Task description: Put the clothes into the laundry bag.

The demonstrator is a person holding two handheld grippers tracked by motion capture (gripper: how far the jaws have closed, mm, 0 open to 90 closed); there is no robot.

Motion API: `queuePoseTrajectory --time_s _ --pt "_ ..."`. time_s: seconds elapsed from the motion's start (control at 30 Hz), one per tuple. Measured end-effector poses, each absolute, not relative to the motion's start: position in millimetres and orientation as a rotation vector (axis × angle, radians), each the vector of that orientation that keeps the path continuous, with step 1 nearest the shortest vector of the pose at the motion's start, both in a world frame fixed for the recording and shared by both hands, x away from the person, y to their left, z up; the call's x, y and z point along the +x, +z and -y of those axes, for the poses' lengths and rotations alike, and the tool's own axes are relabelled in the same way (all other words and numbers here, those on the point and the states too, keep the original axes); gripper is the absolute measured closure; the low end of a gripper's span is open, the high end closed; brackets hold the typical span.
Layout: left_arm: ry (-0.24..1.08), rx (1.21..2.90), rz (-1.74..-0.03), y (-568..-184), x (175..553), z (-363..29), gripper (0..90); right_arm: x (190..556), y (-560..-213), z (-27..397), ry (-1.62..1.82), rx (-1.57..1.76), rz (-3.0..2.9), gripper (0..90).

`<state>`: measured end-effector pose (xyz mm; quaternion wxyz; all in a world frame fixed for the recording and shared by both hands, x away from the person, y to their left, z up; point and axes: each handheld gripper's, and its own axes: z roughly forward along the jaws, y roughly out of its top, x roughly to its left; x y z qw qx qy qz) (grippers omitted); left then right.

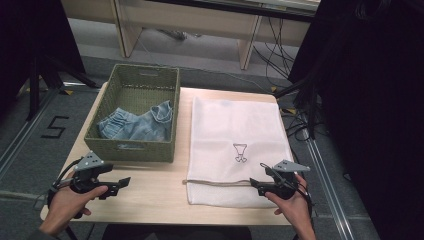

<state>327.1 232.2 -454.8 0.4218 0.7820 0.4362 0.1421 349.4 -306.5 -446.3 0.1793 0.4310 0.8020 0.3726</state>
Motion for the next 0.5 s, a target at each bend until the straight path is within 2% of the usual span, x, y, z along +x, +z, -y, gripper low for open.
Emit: queuePoseTrajectory --time_s 0.07,0.5 --pt "0.354 1.921 -1.11 -455.8 326.7 -229.4 19.3 349.4 -446.4 306.3 1.053 1.215 -2.269 27.3" --pt "0.355 1.959 -1.086 -454.6 326.4 -230.6 19.2 351.0 -447.9 306.5 1.039 1.184 -2.281 27.4"
